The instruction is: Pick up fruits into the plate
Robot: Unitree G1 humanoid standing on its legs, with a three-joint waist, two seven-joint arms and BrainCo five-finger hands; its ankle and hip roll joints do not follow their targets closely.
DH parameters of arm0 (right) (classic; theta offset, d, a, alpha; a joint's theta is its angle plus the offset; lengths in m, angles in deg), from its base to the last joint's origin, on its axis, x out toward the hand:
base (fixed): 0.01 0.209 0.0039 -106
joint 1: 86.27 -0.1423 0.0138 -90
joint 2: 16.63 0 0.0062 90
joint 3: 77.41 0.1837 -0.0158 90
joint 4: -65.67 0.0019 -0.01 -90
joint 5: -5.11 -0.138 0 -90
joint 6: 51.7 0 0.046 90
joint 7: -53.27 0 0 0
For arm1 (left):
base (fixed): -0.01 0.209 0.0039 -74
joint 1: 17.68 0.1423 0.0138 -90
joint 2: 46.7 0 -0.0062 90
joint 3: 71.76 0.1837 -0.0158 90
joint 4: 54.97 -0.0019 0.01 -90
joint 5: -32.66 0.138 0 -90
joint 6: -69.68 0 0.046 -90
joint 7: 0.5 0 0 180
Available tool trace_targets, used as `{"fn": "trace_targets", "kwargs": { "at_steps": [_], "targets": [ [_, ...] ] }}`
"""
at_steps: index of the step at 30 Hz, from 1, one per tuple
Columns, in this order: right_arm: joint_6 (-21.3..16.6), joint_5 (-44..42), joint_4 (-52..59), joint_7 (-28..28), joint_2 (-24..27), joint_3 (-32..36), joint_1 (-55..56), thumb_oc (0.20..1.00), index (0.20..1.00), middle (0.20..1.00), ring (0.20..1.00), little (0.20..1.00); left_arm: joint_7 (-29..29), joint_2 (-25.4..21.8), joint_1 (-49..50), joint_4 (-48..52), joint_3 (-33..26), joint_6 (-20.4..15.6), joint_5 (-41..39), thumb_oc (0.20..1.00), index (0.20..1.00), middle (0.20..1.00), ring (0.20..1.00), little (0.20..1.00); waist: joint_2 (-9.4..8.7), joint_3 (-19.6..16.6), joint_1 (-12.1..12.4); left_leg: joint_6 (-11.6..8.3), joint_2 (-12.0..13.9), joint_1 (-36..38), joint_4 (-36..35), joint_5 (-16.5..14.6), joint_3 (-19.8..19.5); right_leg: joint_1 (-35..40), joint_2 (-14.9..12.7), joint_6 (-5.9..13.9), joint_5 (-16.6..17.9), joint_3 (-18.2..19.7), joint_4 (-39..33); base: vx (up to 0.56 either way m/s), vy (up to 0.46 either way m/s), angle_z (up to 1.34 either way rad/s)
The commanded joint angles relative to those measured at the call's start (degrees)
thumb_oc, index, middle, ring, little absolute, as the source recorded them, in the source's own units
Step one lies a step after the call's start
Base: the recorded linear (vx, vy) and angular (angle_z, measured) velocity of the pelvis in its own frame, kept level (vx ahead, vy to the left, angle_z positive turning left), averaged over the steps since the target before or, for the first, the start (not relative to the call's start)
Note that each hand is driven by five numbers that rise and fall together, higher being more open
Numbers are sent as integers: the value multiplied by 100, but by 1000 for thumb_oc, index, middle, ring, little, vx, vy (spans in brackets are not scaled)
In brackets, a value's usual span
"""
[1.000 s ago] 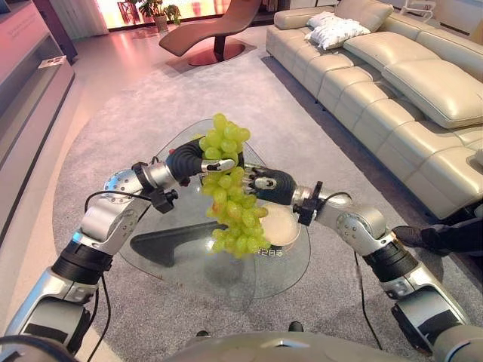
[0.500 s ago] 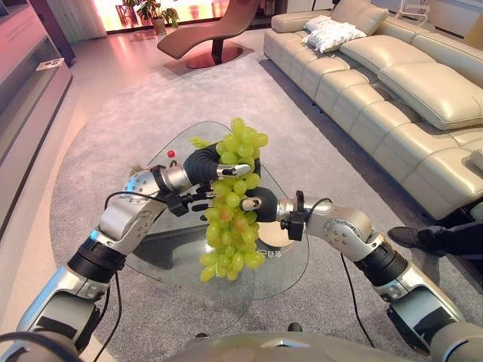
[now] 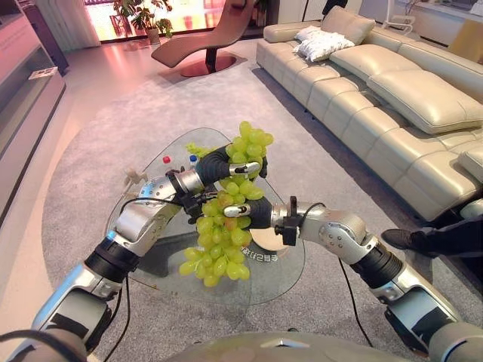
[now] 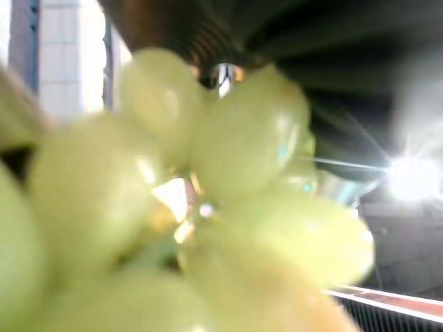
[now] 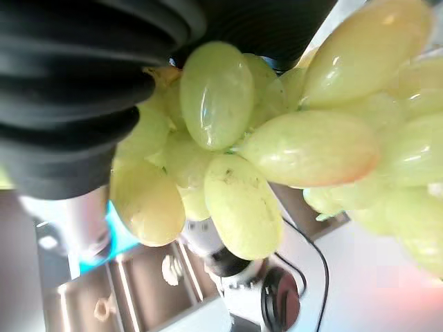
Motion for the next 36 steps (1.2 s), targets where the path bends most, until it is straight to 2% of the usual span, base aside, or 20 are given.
{"fn": "trace_targets", "kwargs": {
  "at_steps": [1,11,17,18,19,28,33,36],
  "targets": [
    [-267,-461,529,125,-920,-183,-538,200,200,200,200,200,-342,265,-891,-518,168,-129,287,200,200,200,200,200,-138,81,-22,223,-209,-168,331,-610,-97,372,-312,132,-591,-565,335,0,0,0],
    [-204,-378,523,82,-676,-33,-279,200,200,200,200,200,-532,152,-639,-574,-120,-97,438,200,200,200,200,200,-164,144,20,219,-211,-205,288,-560,-160,373,-288,111,-609,-643,343,3,1,0],
    [-125,-72,469,268,-386,165,45,200,200,200,200,200,-600,9,-286,-412,-411,112,400,200,200,200,200,200,-175,186,90,225,-244,-271,290,-542,-221,371,-285,95,-635,-729,357,6,5,1],
    [-96,4,463,267,-196,291,188,200,200,200,200,200,-515,-93,-112,-350,-561,149,307,416,416,416,416,416,-179,216,126,230,-265,-297,279,-534,-260,367,-283,87,-641,-765,355,-6,22,4],
    [-117,59,427,288,-110,350,261,200,200,200,200,200,-485,-138,-22,-304,-623,175,263,1000,1000,1000,1000,1000,-179,229,145,234,-277,-311,270,-529,-281,366,-284,82,-641,-781,348,-12,25,6],
    [-574,697,-392,372,489,1117,837,200,200,200,200,200,-209,-411,910,-197,-1156,298,149,1000,1000,1000,1000,1000,-171,355,315,247,-331,-381,165,-494,-473,373,-281,65,-668,-934,329,4,13,10],
    [-940,1094,-1039,279,652,1497,937,200,200,200,200,200,-192,-347,1308,-516,-1437,131,242,1000,1000,1000,1000,1000,-174,460,412,251,-356,-447,158,-485,-584,351,-276,41,-689,-976,341,17,7,11],
    [-1160,1523,-1416,241,745,1721,1067,200,200,200,200,200,-185,-274,1530,-730,-1581,169,385,1000,1000,1000,1000,1000,-181,540,465,256,-376,-495,175,-493,-654,329,-273,27,-714,-1007,378,27,-3,8]
  ]
}}
